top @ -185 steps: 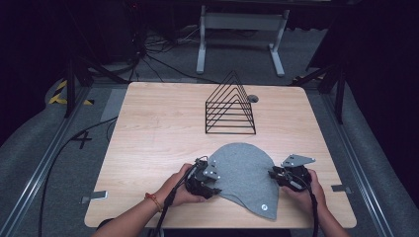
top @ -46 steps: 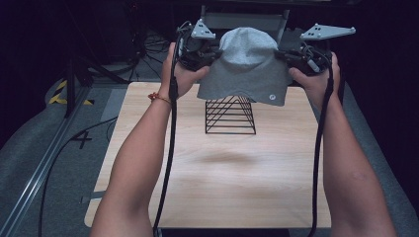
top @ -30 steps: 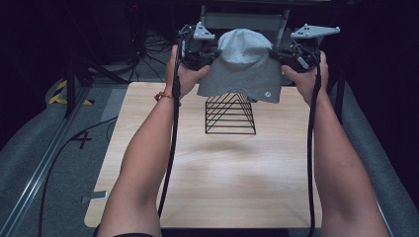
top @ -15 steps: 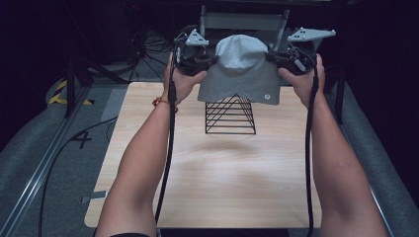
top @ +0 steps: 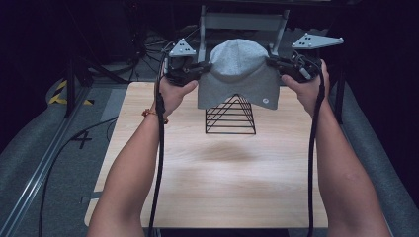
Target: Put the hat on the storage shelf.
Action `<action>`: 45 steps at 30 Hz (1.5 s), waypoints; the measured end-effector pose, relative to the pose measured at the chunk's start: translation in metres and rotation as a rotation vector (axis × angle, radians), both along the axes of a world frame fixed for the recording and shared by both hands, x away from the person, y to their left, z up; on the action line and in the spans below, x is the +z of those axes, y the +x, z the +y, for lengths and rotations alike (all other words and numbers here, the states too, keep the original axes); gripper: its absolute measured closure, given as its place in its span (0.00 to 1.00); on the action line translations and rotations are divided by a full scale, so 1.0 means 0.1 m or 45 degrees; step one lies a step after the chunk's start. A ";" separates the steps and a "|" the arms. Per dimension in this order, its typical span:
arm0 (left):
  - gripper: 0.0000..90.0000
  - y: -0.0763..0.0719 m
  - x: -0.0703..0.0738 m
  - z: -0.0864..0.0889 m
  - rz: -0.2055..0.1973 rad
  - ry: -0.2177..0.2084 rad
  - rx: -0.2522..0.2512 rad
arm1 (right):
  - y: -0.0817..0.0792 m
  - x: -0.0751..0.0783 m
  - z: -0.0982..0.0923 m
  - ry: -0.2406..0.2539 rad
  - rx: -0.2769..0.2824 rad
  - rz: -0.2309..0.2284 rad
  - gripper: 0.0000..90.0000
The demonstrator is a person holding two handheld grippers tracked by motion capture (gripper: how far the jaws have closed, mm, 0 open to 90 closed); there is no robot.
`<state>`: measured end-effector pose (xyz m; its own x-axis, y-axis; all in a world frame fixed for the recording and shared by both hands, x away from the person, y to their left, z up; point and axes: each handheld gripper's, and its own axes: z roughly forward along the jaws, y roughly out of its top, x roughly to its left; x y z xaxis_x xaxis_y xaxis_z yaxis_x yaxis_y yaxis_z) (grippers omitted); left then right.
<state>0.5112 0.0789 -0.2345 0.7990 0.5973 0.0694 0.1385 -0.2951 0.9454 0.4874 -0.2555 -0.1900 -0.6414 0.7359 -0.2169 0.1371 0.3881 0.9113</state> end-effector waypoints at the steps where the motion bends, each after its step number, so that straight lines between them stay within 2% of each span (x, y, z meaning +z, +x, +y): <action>1: 0.94 -0.01 0.00 0.01 0.001 -0.006 0.001 | -0.01 -0.01 0.01 0.000 0.004 0.003 0.95; 3: 0.94 -0.01 0.00 0.04 -0.002 -0.023 -0.009 | -0.02 -0.04 0.02 -0.016 0.007 0.001 0.95; 6: 0.94 -0.04 0.00 0.05 0.012 -0.029 -0.028 | -0.04 -0.04 0.00 -0.002 0.008 0.004 0.95; 10: 0.94 -0.08 0.00 0.03 0.014 0.001 -0.057 | -0.08 -0.03 -0.03 -0.011 0.011 -0.003 0.95; 11: 0.94 -0.09 0.00 0.02 0.002 0.028 -0.058 | -0.09 -0.04 -0.04 -0.011 0.012 -0.001 0.95; 18: 0.94 -0.14 -0.09 -0.02 0.005 0.065 -0.078 | -0.16 -0.10 -0.06 -0.026 0.029 0.006 0.95; 20: 0.94 -0.14 -0.14 -0.02 0.008 0.078 -0.062 | -0.18 -0.16 -0.07 -0.034 0.033 0.017 0.95; 24: 0.94 -0.12 -0.20 -0.03 0.027 0.067 -0.051 | -0.18 -0.22 -0.07 -0.039 0.036 0.022 0.95; 28: 0.94 -0.08 -0.26 -0.07 0.030 0.092 -0.040 | -0.16 -0.31 -0.07 -0.053 0.030 0.033 0.95; 34: 0.94 0.02 -0.40 -0.09 0.046 0.108 -0.014 | -0.08 -0.44 -0.07 -0.058 0.024 0.063 0.95; 39: 0.94 0.11 -0.57 -0.09 0.072 0.138 0.004 | 0.03 -0.65 -0.06 -0.075 0.031 0.102 0.95; 45: 0.94 0.15 -0.72 -0.11 0.090 0.156 0.010 | 0.08 -0.82 -0.07 -0.071 0.033 0.138 0.95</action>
<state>0.5261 0.0679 -0.3063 0.7999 0.5941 0.0856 0.2065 -0.4062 0.8901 0.4958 -0.2622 -0.2722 -0.6818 0.7076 -0.1853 0.2228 0.4422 0.8688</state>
